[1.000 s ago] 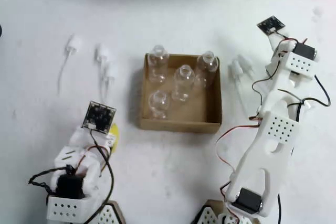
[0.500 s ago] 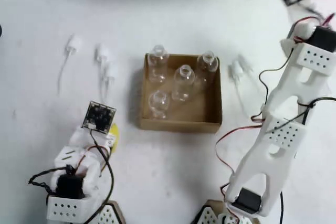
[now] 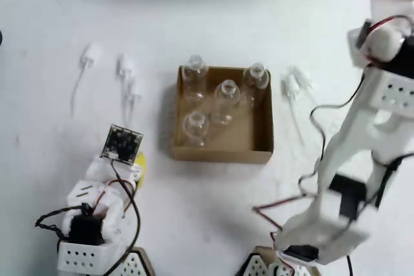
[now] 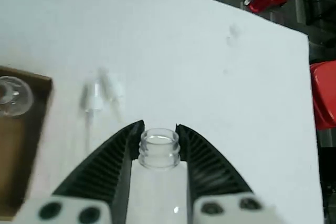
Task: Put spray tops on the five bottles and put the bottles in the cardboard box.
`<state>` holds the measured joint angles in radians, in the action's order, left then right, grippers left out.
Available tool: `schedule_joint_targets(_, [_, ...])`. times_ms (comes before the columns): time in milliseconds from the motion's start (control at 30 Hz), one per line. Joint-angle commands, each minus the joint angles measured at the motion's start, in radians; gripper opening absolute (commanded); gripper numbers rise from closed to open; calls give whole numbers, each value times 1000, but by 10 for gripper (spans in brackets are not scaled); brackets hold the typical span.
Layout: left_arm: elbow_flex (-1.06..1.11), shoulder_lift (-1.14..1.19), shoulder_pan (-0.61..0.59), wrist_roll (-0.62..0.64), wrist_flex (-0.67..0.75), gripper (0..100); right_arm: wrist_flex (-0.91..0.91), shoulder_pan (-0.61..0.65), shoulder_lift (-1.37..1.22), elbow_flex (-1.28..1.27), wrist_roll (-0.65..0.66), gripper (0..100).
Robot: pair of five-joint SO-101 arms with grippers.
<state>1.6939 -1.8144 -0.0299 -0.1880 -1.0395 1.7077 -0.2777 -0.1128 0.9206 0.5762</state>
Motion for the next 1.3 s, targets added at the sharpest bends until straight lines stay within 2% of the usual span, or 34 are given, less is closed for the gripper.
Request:
schedule_joint_targets(0, [-3,-7,13,-14,-2,129,2,76,308,-281,-160,16])
schedule_joint_targets(200, [-3,-7,12,-14,-3,129,-228,134,572,-710,-399,16])
schedule_joint_targets(400, [-3,-7,12,-14,-3,129,-651,265,851,-1226,-572,16])
schedule_joint_targets(500, [-3,-7,12,-14,-3,129,-877,346,1018,-1514,-555,16])
schedule_joint_targets(667, [-3,-7,12,-14,-3,129,-1294,414,1273,-1978,-460,16])
schedule_joint_targets(767, [-3,-7,12,-14,-3,130,-1458,433,1382,-2176,-456,20])
schedule_joint_targets(933, [-3,-7,12,-14,-3,131,-1643,443,1412,-2328,-456,21])
schedule_joint_targets(1267, [-3,-7,13,-14,-2,131,-1853,484,1250,-2344,-456,16])
